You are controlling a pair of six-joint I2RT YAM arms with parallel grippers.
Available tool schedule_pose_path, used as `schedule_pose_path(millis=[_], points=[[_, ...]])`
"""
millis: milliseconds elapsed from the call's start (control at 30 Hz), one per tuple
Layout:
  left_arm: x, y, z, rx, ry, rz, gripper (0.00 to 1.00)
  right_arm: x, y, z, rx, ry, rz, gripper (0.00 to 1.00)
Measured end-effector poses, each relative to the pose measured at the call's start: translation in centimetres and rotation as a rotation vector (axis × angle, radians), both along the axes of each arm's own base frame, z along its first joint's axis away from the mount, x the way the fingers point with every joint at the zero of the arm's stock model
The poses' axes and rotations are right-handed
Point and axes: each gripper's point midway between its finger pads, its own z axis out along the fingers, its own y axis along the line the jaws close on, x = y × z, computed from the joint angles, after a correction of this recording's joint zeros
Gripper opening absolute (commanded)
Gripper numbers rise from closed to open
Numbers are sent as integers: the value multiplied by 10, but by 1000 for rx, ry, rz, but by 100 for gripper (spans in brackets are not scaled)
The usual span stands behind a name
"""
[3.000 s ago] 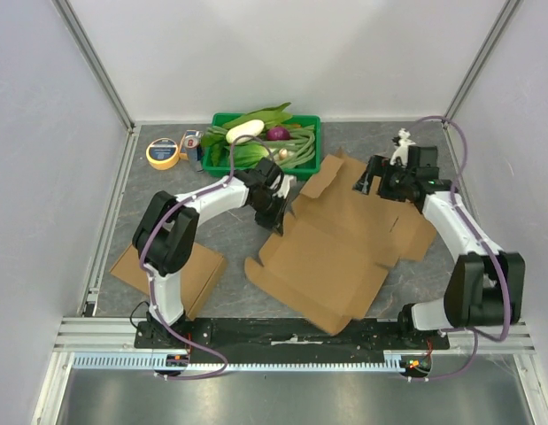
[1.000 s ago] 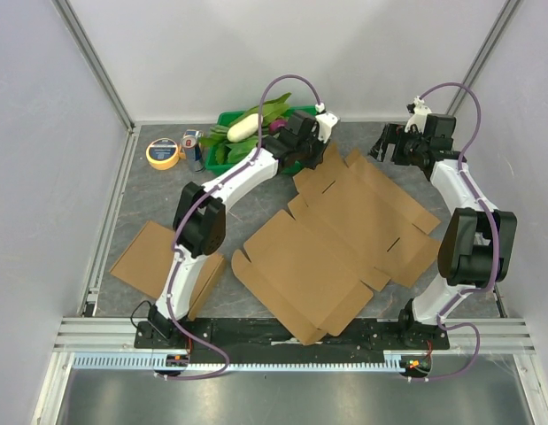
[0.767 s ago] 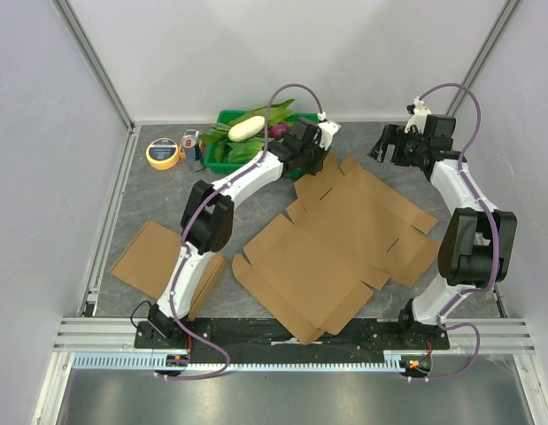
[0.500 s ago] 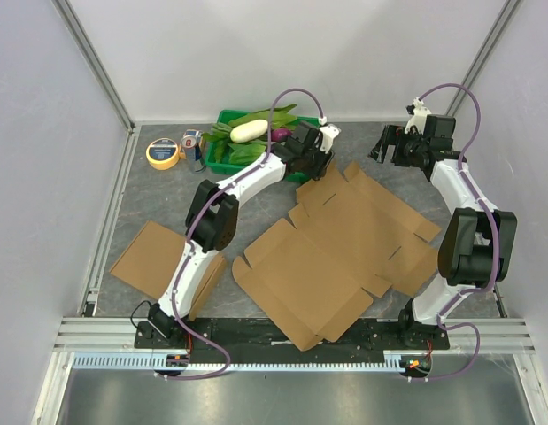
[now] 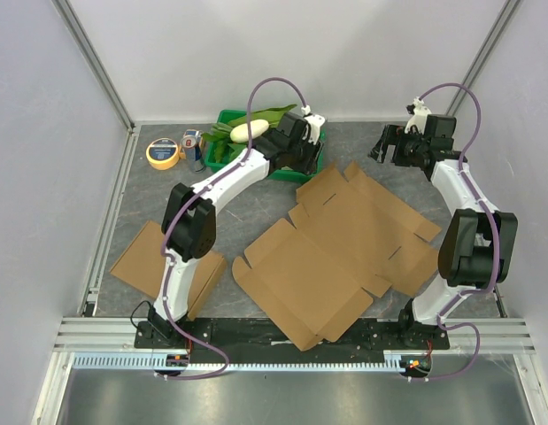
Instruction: Fold the paper box
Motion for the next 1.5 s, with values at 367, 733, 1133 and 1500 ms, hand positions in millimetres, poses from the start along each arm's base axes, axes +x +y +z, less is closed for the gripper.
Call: schedule_pose_path(millis=[367, 733, 1133, 1500], points=[[-29, 14, -50, 77, 145, 13, 41, -1, 1, 6, 4, -12, 6, 98], [-24, -17, -73, 91, 181, -25, 2, -1, 1, 5, 2, -12, 5, 98], [-48, -8, 0, -85, 145, -272, 2, -1, 9, 0, 95, -98, 345, 98], [-38, 29, 65, -332, 106, -454, 2, -6, 11, -3, 249, -150, 515, 90]])
